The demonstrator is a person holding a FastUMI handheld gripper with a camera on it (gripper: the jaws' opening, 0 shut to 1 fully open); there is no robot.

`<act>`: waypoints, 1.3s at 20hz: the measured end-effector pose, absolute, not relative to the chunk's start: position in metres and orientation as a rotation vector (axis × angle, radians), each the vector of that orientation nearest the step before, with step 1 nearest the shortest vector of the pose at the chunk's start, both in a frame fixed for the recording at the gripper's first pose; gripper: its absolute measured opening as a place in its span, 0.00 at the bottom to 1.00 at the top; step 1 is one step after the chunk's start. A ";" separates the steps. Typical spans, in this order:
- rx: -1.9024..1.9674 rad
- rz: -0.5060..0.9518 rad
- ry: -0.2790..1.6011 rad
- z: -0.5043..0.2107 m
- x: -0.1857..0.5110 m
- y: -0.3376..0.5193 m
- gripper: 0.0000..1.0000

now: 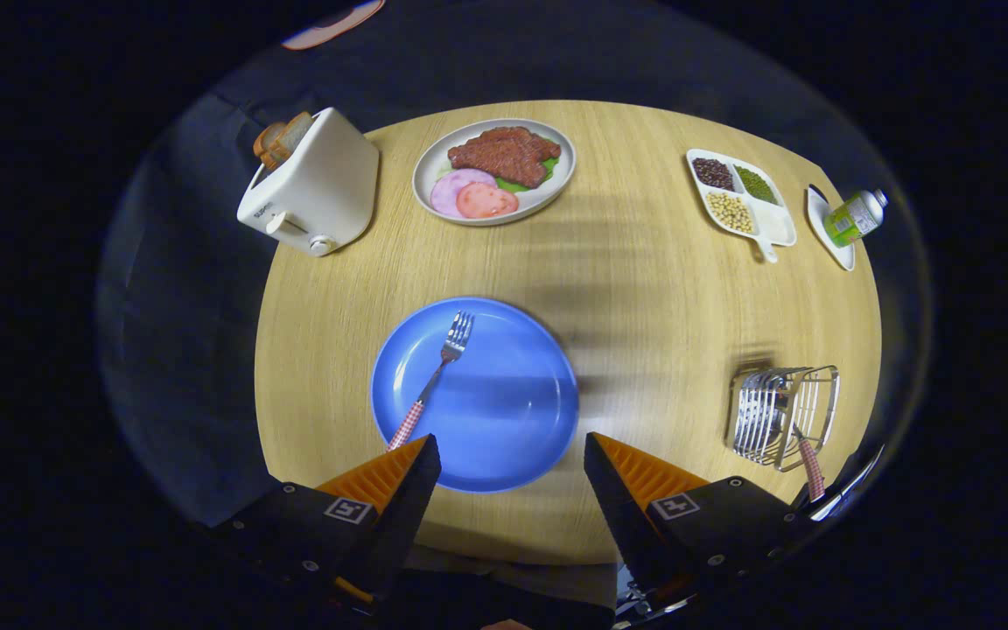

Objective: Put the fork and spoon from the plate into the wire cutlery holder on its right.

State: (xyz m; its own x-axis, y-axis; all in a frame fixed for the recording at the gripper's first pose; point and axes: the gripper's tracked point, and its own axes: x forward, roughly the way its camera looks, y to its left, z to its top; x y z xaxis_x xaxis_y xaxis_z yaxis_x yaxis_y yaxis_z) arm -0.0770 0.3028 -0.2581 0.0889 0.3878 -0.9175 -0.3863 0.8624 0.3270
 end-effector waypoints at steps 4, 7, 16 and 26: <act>-0.037 0.612 1.432 -0.274 -0.102 0.330 0.98; -0.022 0.620 1.469 -0.282 -0.116 0.347 0.94; 0.006 0.569 1.520 -0.304 -0.130 0.386 0.84; -0.039 0.503 1.549 -0.330 -0.138 0.357 0.75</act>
